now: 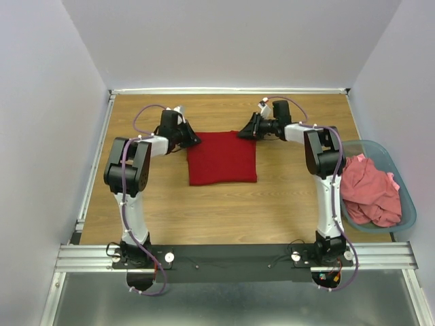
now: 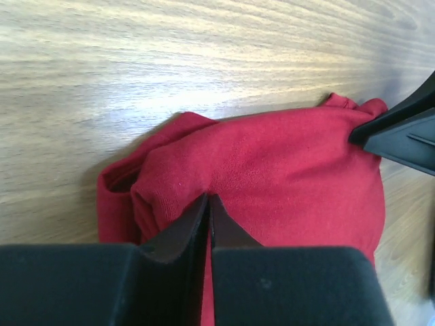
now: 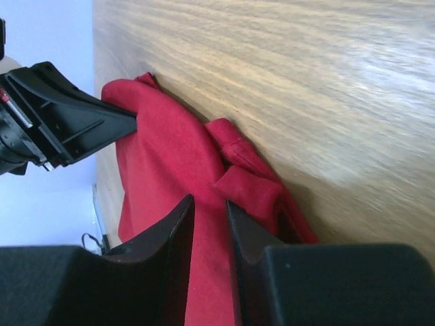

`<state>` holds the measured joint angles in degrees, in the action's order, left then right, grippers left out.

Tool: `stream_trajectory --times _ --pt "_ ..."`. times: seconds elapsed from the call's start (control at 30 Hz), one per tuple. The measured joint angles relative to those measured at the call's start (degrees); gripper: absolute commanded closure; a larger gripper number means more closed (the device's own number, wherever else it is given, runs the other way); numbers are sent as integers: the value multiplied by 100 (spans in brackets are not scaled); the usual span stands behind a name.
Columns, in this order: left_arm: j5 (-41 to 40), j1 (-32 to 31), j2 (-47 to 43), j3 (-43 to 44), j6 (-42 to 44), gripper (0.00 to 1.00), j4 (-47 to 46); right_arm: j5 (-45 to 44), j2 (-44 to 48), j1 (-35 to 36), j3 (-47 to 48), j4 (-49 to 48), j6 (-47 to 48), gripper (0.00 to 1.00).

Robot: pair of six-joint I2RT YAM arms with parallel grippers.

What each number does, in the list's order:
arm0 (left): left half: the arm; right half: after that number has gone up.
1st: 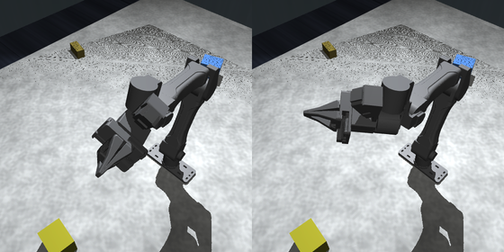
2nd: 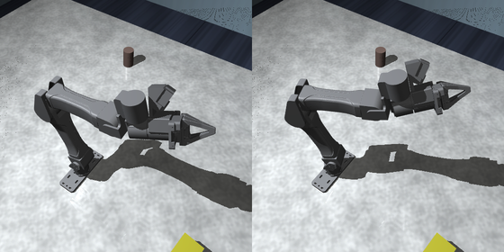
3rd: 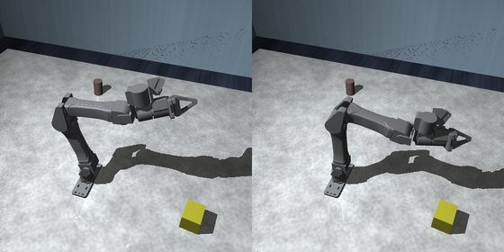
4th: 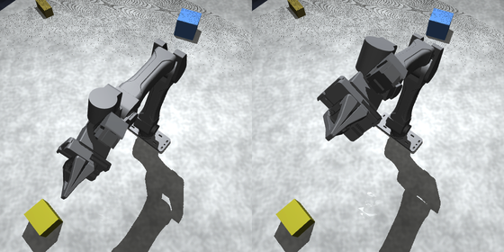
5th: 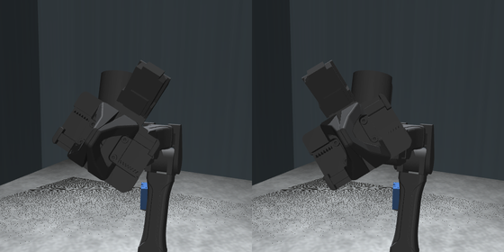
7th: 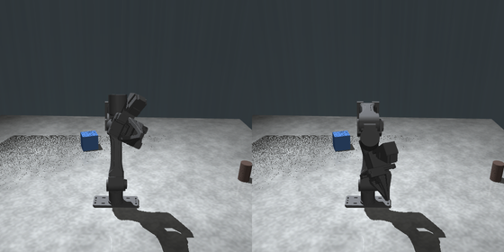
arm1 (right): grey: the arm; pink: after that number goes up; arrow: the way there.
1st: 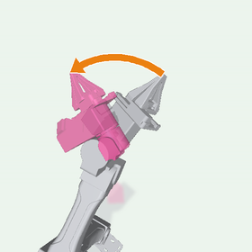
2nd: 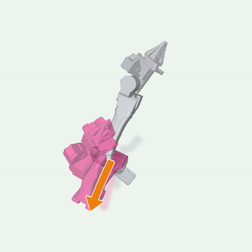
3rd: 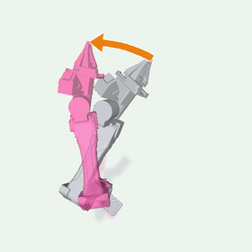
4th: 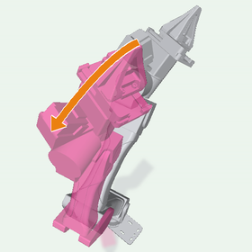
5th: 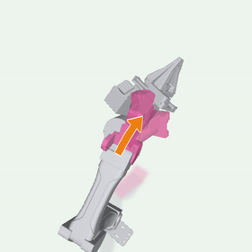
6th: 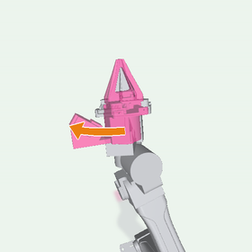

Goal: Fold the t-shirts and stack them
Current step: Fold the tshirt, then neatly place the folded tshirt to the corner

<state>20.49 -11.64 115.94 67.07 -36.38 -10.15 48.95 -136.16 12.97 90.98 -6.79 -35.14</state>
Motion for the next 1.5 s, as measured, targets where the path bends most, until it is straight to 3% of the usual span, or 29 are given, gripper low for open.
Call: stream_trajectory --times 0.07,0.13,0.17,0.23,0.33,0.4,0.6,0.87,1.17,1.27,1.37,1.4,1.5 --pt "85 63 0 0 -57 69 -7 4 17 -44 -61 -98 4 67" --pt "146 101 -39 0 -103 55 20 -13 96 -68 -170 -136 22 59" --pt "144 107 -125 0 -118 39 87 -50 199 -72 -267 -127 68 55" --pt "98 116 -323 -9 -144 19 313 -243 518 -83 -492 -24 149 41" --pt "-129 168 -951 -13 -4 2 767 -636 1196 -92 -813 389 319 27" --pt "-334 195 -1473 -13 127 2 1049 -1113 1764 -55 -896 852 564 20" --pt "-1147 216 -3143 -177 544 2 1561 -2686 2712 240 -883 2103 1036 19" --pt "-2105 214 -4590 -1425 984 3 2199 -3904 2533 984 -1051 3222 1139 33" --pt "-2273 214 -4922 -1781 1139 4 2490 -4330 1858 1237 -721 3427 1032 41" --pt "-2275 214 -4962 -1784 1154 4 2505 -4465 1788 1276 -640 3445 990 53" --pt "-2273 214 -4972 -1786 1154 4 2505 -4704 1692 1375 -516 3484 964 68" --pt "-2273 214 -4972 -1786 1154 4 2505 -4745 1659 1416 -463 3504 949 80" --pt "-2273 214 -4972 -1788 1161 4 2507 -4931 1580 1502 -289 3569 1014 93"
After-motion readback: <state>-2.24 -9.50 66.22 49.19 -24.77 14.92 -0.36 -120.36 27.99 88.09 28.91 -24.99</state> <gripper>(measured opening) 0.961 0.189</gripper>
